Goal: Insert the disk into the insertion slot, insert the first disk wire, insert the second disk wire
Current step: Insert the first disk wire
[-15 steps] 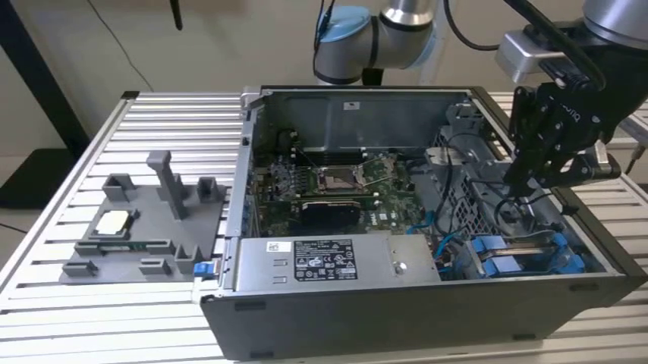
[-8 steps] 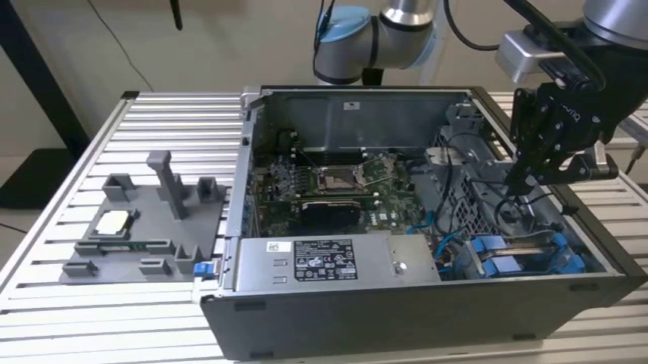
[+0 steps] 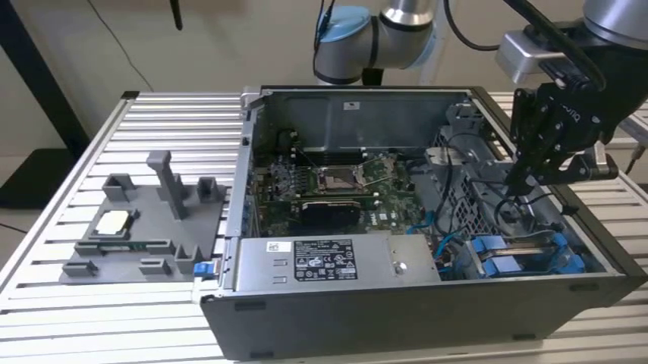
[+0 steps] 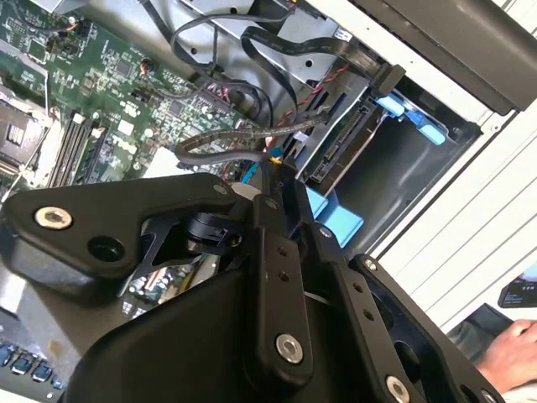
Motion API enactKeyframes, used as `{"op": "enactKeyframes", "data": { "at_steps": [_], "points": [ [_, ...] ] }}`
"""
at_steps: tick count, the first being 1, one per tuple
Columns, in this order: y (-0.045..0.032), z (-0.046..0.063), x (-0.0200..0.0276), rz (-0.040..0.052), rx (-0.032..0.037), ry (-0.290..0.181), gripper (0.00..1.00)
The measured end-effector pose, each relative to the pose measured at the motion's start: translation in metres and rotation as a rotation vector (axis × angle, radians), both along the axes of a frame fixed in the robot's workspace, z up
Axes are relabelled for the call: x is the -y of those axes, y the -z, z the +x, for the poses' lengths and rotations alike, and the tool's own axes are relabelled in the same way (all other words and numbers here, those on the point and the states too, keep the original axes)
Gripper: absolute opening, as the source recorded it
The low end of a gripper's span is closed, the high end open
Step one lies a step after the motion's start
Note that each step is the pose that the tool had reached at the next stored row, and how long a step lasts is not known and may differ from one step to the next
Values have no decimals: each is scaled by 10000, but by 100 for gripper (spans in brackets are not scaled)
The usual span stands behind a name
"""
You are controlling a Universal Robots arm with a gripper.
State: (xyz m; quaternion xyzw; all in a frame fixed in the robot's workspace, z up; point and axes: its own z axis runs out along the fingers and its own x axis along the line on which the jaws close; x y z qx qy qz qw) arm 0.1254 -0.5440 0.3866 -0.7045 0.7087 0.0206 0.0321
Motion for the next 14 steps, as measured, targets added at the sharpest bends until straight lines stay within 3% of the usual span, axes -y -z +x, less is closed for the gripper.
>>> {"op": "enactKeyframes", "data": {
  "at_steps": [14],
  "points": [
    [43,81,125,-2,-4,-1,19]
  ]
}}
